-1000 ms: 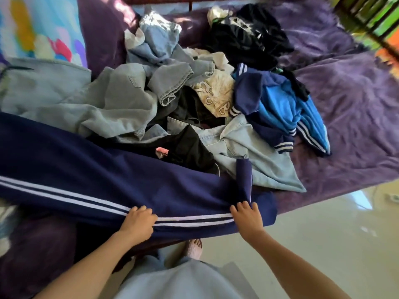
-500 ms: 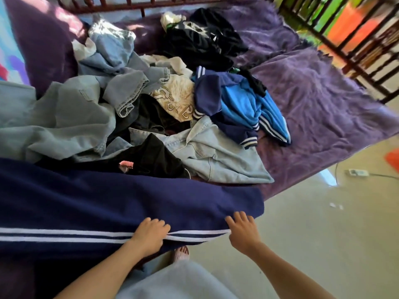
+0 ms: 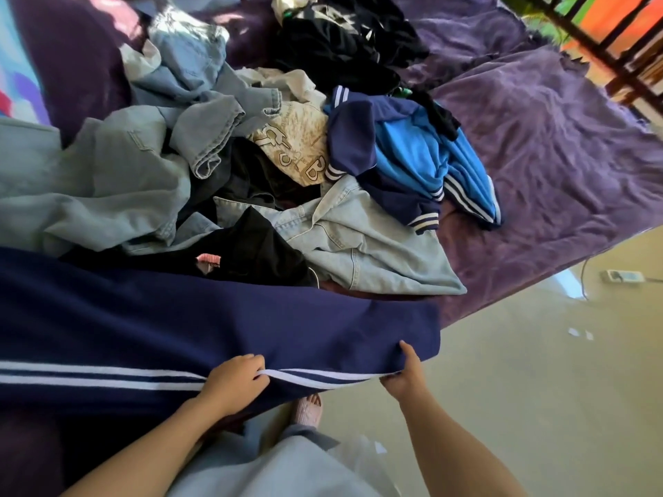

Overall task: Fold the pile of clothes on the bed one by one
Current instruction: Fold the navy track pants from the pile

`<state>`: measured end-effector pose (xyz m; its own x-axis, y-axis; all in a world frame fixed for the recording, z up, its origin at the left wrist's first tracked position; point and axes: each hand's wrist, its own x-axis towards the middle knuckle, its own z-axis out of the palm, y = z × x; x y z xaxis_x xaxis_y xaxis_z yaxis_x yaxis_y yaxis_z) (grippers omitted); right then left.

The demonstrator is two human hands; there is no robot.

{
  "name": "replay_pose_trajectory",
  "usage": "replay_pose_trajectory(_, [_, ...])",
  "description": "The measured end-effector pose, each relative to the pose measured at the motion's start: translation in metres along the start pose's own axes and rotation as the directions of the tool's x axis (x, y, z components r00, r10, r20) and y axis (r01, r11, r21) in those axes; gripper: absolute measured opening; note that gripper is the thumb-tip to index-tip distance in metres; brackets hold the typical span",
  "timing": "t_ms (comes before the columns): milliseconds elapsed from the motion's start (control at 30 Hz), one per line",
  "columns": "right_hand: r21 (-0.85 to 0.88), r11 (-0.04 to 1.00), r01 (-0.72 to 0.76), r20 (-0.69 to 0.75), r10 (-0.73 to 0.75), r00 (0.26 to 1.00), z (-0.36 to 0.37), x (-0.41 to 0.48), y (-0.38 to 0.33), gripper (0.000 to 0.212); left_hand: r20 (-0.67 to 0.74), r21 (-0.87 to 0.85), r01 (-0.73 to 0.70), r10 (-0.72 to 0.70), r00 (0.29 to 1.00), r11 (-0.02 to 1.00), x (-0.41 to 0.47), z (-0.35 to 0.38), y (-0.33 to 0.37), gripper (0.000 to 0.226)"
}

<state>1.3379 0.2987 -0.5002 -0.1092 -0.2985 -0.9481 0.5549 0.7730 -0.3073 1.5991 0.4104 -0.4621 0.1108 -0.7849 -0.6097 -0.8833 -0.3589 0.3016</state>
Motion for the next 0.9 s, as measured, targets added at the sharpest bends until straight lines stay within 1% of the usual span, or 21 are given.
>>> replay_pose_trajectory(67, [-0.002, 0.999, 0.047, -0.054, -0.047, 0.997, 0.006, -0.006, 0.0, 0.047, 0.003, -0.062, 0.04, -0.04, 0.999, 0.997, 0.0, -0.003, -0.001, 0.03])
replay_pose_trajectory(133, [-0.032, 0.981, 0.189, -0.143, -0.192, 0.971, 0.011, -0.012, -0.009, 0.049, -0.012, -0.108, 0.058, -0.06, 0.998, 0.993, 0.002, -0.006, 0.0, 0.029])
replay_pose_trajectory(167, [-0.055, 0.954, 0.293, -0.179, -0.298, 0.938, 0.015, -0.017, -0.018, 0.05, -0.025, -0.12, 0.063, -0.067, 0.997, 0.991, 0.004, -0.008, 0.001, 0.029])
replay_pose_trajectory(233, [-0.133, 0.855, 0.501, -0.195, -0.518, 0.833, 0.029, -0.034, -0.041, 0.052, -0.049, -0.153, 0.04, -0.048, 0.998, 0.987, 0.008, -0.013, 0.003, 0.03])
replay_pose_trajectory(300, [-0.247, 0.734, 0.633, -0.145, -0.674, 0.724, 0.047, -0.056, -0.065, 0.055, -0.066, -0.171, -0.015, 0.003, 0.998, 0.985, 0.012, -0.015, 0.007, 0.028])
replay_pose_trajectory(333, [-0.28, 0.685, 0.673, -0.1, -0.718, 0.689, 0.055, -0.063, -0.074, 0.057, -0.089, -0.169, -0.057, 0.042, 0.995, 0.984, 0.013, -0.015, 0.01, 0.024])
replay_pose_trajectory(367, [-0.286, 0.661, 0.694, -0.059, -0.735, 0.676, 0.061, -0.068, -0.081, 0.057, -0.115, -0.145, -0.099, 0.083, 0.99, 0.984, 0.016, -0.015, 0.012, 0.016])
replay_pose_trajectory(400, [-0.273, 0.664, 0.696, -0.035, -0.73, 0.682, 0.066, -0.07, -0.084, 0.057, -0.116, -0.103, -0.138, 0.126, 0.985, 0.985, 0.018, -0.014, 0.015, 0.006])
replay_pose_trajectory(433, [-0.26, 0.687, 0.678, -0.034, -0.709, 0.705, 0.07, -0.071, -0.083, 0.055, -0.074, -0.047, -0.157, 0.153, 0.985, 0.986, 0.018, -0.012, 0.017, 0.009])
replay_pose_trajectory(500, [-0.273, 0.737, 0.619, -0.054, -0.654, 0.755, 0.073, -0.072, -0.073, 0.05, 0.102, 0.054, -0.155, 0.149, 0.983, 0.986, 0.017, -0.006, 0.019, 0.026])
replay_pose_trajectory(567, [-0.334, 0.716, 0.613, -0.005, -0.652, 0.758, 0.077, -0.075, -0.057, 0.047, 0.233, 0.08, -0.141, 0.119, 0.965, 0.987, 0.012, -0.002, 0.019, 0.035])
replay_pose_trajectory(600, [-0.363, 0.685, 0.631, 0.047, -0.663, 0.747, 0.083, -0.079, -0.049, 0.049, 0.255, 0.043, -0.135, 0.12, 0.96, 0.99, 0.01, -0.001, 0.018, 0.038])
replay_pose_trajectory(633, [-0.381, 0.647, 0.66, 0.111, -0.677, 0.728, 0.091, -0.086, -0.042, 0.052, 0.255, -0.033, -0.124, 0.129, 0.958, 0.992, 0.007, -0.001, 0.017, 0.04])
replay_pose_trajectory(700, [-0.387, 0.563, 0.73, 0.264, -0.691, 0.673, 0.114, -0.104, -0.029, 0.06, 0.244, -0.267, -0.026, 0.094, 0.965, 0.963, -0.002, -0.009, 0.011, 0.044])
replay_pose_trajectory(733, [-0.386, 0.52, 0.762, 0.347, -0.684, 0.642, 0.127, -0.114, -0.021, 0.064, 0.221, -0.4, 0.039, 0.055, 0.974, 0.915, -0.006, -0.015, 0.006, 0.046])
replay_pose_trajectory(767, [-0.383, 0.478, 0.791, 0.432, -0.664, 0.61, 0.141, -0.125, -0.011, 0.066, 0.189, -0.53, 0.096, 0.007, 0.982, 0.842, -0.01, -0.022, 0.001, 0.047])
replay_pose_trajectory(800, [-0.376, 0.436, 0.818, 0.519, -0.633, 0.575, 0.154, -0.137, 0.0, 0.067, 0.154, -0.657, 0.141, -0.051, 0.987, 0.74, -0.014, -0.029, -0.006, 0.047])
replay_pose_trajectory(833, [-0.368, 0.394, 0.842, 0.599, -0.592, 0.539, 0.167, -0.148, 0.013, 0.067, 0.126, -0.781, 0.169, -0.114, 0.985, 0.601, -0.017, -0.038, -0.013, 0.046])
replay_pose_trajectory(900, [-0.345, 0.33, 0.879, 0.722, -0.505, 0.473, 0.19, -0.17, 0.042, 0.066, 0.089, -0.956, 0.152, -0.246, 0.965, 0.25, -0.024, -0.057, -0.03, 0.038])
